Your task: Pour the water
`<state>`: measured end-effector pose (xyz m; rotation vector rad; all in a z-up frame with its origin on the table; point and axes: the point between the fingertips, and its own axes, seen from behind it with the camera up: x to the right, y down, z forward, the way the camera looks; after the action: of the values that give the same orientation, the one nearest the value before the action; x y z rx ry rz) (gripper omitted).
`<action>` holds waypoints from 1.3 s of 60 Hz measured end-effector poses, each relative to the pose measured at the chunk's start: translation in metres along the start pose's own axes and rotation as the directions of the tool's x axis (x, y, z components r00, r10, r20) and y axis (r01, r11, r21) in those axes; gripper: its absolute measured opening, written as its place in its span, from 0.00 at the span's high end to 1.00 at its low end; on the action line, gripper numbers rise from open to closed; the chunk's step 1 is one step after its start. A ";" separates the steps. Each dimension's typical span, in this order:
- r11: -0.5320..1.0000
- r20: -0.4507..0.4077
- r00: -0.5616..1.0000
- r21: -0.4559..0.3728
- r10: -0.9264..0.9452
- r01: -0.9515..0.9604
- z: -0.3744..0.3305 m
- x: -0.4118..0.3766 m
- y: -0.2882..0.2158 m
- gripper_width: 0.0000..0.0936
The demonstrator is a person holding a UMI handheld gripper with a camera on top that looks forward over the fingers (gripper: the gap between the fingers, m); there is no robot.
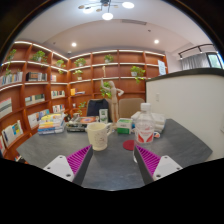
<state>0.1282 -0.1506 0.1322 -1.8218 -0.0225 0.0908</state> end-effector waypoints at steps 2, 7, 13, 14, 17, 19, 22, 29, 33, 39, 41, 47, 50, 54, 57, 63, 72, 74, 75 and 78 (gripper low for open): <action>1.000 -0.019 1.000 0.000 -0.001 0.001 0.004 0.015 0.009 0.06; 1.000 -0.075 0.997 0.019 0.008 -0.007 0.014 0.053 0.017 0.06; 0.999 -0.131 0.991 0.048 0.015 -0.009 0.032 0.090 0.014 0.05; 0.998 -0.136 0.991 0.055 0.017 -0.010 0.036 0.094 0.012 0.06; 0.998 -0.147 0.989 0.066 0.023 -0.014 0.047 0.111 0.008 0.05; 0.997 -0.147 0.989 0.071 0.024 -0.014 0.057 0.116 0.005 0.05; 0.997 -0.153 0.988 0.080 0.028 -0.016 0.073 0.123 0.003 0.06; 0.996 -0.132 0.991 0.091 0.018 -0.006 0.104 0.130 -0.003 0.05; 0.997 -0.108 0.994 0.080 0.013 -0.004 0.115 0.125 -0.002 0.05; 0.996 -0.113 0.994 0.087 -0.006 0.016 0.128 0.125 -0.006 0.09; 0.995 -0.115 0.993 0.093 -0.008 0.019 0.131 0.125 -0.007 0.09; 0.994 -0.096 0.995 0.107 0.002 0.008 0.142 0.119 -0.009 0.30; 0.994 -0.091 0.996 0.110 0.001 0.009 0.140 0.118 -0.011 0.42; 0.993 -0.096 0.995 0.112 -0.030 0.041 0.142 0.117 -0.011 0.54; 0.992 -0.098 0.995 0.113 -0.037 0.048 0.141 0.118 -0.010 0.59; 0.992 -0.099 0.994 0.109 -0.054 0.065 0.142 0.114 -0.011 0.64; 0.986 -0.093 0.986 0.074 -0.140 0.147 0.142 0.111 -0.011 0.64; 0.979 -0.101 0.977 0.061 -0.189 0.196 0.142 0.109 -0.013 0.64; 0.973 -0.106 0.970 0.058 -0.217 0.224 0.142 0.109 -0.015 0.64; 0.943 -0.113 0.940 0.040 -0.323 0.329 0.146 0.105 -0.020 0.64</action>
<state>0.2231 0.0023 0.1104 -1.7387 -0.2449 -0.2374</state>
